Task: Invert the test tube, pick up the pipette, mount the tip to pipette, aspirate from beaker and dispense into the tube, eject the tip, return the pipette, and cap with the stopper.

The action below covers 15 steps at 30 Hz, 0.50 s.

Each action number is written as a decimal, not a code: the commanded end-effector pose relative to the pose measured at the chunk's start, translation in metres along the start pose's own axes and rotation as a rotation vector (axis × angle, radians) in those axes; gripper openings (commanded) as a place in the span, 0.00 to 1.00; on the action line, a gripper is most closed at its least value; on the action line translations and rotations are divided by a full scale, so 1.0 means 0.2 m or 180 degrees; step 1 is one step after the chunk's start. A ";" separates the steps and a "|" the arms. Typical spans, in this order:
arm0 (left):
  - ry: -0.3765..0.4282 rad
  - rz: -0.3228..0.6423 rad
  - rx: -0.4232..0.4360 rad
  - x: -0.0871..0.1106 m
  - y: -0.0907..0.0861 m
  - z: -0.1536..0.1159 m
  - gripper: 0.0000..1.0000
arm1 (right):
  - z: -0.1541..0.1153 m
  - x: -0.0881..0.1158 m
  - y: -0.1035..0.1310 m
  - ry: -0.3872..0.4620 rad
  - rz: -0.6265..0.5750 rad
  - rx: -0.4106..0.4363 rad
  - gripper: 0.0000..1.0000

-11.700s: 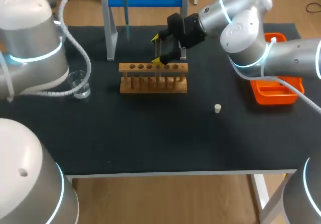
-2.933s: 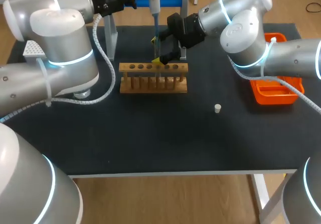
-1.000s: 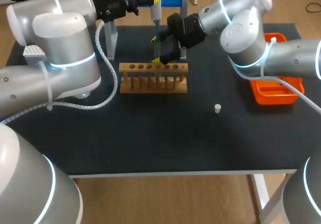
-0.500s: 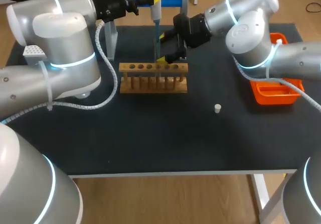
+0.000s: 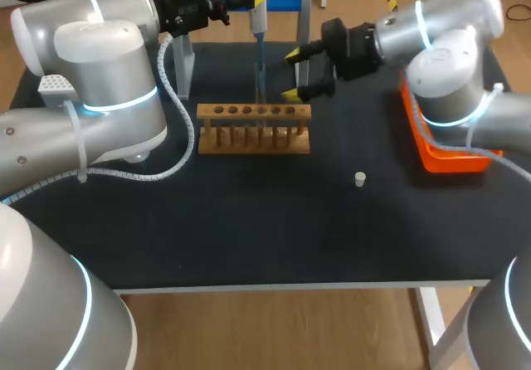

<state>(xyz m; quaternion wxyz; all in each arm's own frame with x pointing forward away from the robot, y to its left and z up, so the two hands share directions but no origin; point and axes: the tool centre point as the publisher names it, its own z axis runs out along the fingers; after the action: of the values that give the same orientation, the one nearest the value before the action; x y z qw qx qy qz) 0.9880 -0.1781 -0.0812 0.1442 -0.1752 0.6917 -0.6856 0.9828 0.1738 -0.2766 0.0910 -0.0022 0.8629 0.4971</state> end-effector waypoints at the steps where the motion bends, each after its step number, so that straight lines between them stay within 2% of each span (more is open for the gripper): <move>1: -0.0001 0.0002 0.0009 0.00 0.00 0.01 0.00 | -0.18 0.07 0.00 -0.0141 -0.0051 -0.0103 1.00; 6: -0.0001 0.0002 0.0009 0.00 0.00 0.01 0.00 | -0.32 0.09 0.08 -0.0299 -0.0046 -0.0373 1.00; 15: -0.0001 0.0002 0.0009 0.00 0.00 0.01 0.00 | -0.56 0.11 0.37 -0.0416 -0.0060 -0.0722 1.00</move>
<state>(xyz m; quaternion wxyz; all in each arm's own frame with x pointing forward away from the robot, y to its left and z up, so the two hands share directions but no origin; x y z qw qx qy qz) 0.9880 -0.1781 -0.0812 0.1441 -0.1752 0.6918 -0.6856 0.9527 0.1380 -0.1815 0.1486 0.0069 0.7933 0.5904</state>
